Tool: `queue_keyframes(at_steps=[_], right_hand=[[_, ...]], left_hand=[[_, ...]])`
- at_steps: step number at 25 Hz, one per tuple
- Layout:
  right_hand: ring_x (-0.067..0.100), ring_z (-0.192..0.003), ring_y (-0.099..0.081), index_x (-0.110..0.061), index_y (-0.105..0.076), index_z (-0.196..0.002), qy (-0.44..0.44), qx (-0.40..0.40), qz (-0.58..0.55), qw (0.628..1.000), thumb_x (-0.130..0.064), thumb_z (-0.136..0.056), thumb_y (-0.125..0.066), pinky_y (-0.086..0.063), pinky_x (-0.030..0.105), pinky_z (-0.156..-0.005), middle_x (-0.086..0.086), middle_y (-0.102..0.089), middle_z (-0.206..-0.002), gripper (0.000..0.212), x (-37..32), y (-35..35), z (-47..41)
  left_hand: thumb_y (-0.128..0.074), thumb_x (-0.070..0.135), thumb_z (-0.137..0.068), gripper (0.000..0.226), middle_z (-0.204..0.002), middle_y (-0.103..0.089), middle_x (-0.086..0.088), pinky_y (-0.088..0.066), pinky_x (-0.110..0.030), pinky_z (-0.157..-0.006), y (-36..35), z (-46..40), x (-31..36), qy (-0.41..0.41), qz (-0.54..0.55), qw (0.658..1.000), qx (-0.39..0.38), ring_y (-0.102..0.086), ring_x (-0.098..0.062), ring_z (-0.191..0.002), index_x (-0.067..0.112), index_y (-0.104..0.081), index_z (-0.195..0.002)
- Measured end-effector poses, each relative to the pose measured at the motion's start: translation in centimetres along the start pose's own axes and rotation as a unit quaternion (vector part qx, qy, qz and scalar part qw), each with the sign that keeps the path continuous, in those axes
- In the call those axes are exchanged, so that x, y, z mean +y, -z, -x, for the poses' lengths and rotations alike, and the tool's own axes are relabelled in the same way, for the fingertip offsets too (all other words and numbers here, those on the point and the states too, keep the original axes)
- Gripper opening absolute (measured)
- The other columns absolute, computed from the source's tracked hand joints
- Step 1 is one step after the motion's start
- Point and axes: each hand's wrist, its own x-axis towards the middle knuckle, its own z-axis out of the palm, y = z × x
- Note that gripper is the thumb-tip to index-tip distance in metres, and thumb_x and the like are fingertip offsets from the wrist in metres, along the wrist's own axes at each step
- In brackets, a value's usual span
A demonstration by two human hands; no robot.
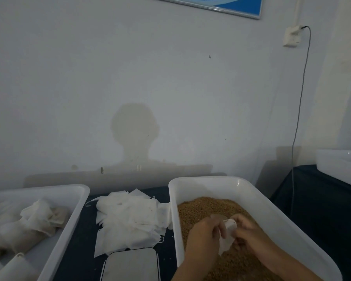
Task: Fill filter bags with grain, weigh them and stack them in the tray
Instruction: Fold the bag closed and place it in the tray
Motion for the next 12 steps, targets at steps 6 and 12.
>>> queue_keyframes(at_steps=[6,12], right_hand=[[0.017,-0.055,-0.056,-0.005,-0.054,-0.105,0.014,0.019,-0.009,1.000,-0.008,-0.095,-0.054,-0.047,0.028,-0.049,0.010,-0.064,-0.070,0.011,0.21,-0.14,0.05],[0.016,-0.053,-0.059,-0.006,-0.054,-0.098,-0.022,0.034,0.019,0.999,-0.007,-0.093,-0.054,-0.047,0.028,-0.049,0.006,-0.066,-0.065,0.005,0.60,0.09,-0.23]], left_hand=[[-0.038,0.035,-0.096,0.028,-0.107,-0.052,0.002,-0.046,-0.026,-0.078,-0.29,0.57,0.47,-0.054,-0.165,0.985,0.015,-0.055,-0.015,-0.094,0.020,-0.060,-0.105],[-0.032,0.036,-0.100,0.042,-0.098,-0.063,-0.008,-0.043,-0.033,-0.070,-0.37,0.71,0.98,-0.029,-0.288,0.955,-0.068,-0.061,-0.025,-0.086,0.009,-0.063,-0.096]])
